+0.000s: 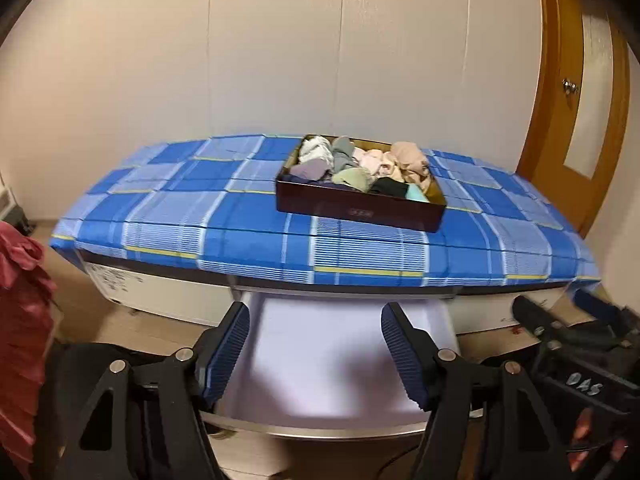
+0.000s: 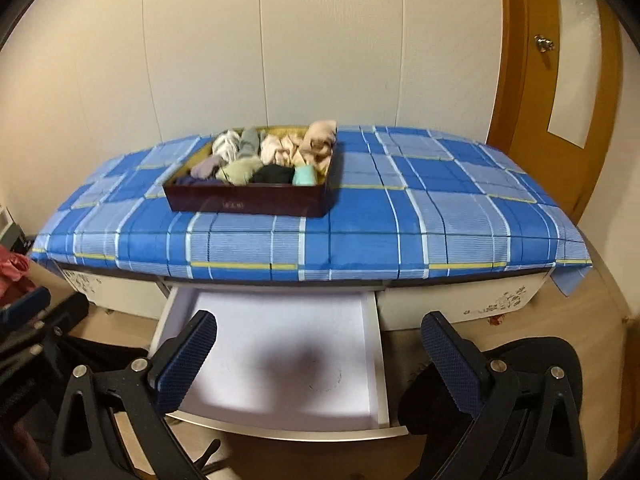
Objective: Organize soft objects
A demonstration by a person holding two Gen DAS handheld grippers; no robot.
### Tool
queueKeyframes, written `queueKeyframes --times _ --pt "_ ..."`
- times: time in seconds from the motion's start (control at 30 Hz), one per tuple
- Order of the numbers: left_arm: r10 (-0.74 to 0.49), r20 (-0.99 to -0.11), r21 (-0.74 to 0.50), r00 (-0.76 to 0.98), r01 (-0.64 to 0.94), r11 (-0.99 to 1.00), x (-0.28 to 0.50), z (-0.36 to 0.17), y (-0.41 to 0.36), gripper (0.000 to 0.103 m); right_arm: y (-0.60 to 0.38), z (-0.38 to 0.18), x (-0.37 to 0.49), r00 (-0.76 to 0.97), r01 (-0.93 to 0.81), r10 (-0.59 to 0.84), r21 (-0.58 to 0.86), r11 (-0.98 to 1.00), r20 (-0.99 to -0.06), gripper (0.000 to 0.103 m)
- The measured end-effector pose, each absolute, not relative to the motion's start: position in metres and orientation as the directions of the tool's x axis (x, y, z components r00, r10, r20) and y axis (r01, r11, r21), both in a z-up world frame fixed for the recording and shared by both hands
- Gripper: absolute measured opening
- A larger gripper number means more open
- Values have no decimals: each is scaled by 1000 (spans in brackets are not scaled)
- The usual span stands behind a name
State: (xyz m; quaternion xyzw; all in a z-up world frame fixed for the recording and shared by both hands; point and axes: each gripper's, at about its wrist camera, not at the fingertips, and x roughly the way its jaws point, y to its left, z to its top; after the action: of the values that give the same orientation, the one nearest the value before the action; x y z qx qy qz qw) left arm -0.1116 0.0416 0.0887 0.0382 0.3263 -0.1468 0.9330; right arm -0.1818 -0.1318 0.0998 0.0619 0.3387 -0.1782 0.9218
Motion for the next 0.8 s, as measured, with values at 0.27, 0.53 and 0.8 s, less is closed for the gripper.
queueKeyframes --times 0.27,0.53,0.8 --pt "-219 -633 4 743 286 958 -118 88 38 69 -123 102 -183 708 364 -294 -26 931 -642 103" --pt "-212 -641 11 738 285 959 -119 87 37 69 -125 100 -184 697 381 -306 -26 924 -648 103" --pt "-201 -645 19 737 278 960 -118 86 37 69 -123 99 -183 696 370 -298 -29 928 -653 103"
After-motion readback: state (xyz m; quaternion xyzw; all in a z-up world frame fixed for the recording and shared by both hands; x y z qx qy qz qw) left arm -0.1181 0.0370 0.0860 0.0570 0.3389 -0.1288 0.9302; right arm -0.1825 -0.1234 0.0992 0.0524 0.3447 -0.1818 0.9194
